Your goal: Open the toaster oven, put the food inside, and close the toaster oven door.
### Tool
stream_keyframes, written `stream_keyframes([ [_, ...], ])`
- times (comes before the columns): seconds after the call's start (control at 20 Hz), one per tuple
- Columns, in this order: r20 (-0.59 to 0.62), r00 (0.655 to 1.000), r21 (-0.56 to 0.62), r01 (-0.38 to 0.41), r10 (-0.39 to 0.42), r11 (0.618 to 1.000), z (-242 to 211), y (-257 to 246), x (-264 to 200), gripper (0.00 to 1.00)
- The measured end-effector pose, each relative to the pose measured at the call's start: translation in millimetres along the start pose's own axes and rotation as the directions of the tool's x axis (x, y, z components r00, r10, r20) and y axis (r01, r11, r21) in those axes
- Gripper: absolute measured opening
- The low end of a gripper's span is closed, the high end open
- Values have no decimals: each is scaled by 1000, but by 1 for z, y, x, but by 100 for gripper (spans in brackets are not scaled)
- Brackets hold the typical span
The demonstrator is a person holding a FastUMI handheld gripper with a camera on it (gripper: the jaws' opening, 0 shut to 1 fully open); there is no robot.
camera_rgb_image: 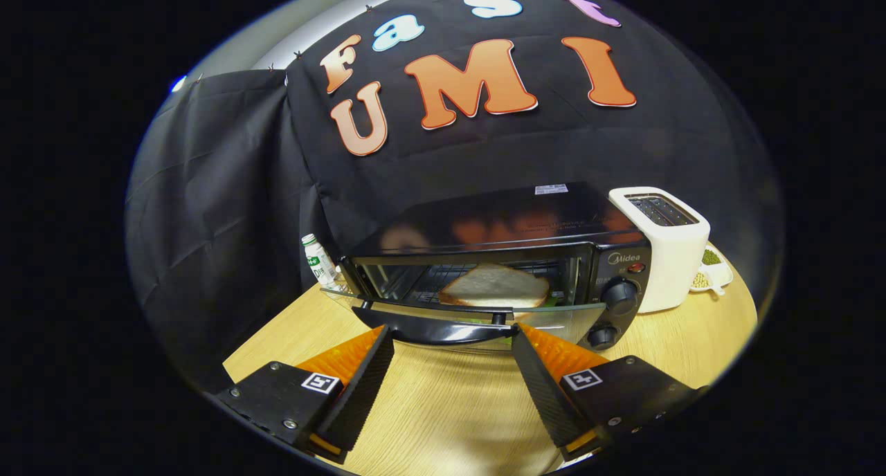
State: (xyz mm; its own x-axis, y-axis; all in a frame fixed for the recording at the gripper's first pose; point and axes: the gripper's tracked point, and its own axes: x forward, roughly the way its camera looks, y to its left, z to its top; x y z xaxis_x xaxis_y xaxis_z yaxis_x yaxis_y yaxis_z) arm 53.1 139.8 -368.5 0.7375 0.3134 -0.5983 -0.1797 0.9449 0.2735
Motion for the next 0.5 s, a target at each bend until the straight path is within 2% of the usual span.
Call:
stream_keyframes([
  [0.25, 41, 999, 1, 22, -22, 1000, 18, -7, -1, 99],
  [0.5, 79, 992, -22, 104, -102, 994, 34, -30, 13, 99],
])
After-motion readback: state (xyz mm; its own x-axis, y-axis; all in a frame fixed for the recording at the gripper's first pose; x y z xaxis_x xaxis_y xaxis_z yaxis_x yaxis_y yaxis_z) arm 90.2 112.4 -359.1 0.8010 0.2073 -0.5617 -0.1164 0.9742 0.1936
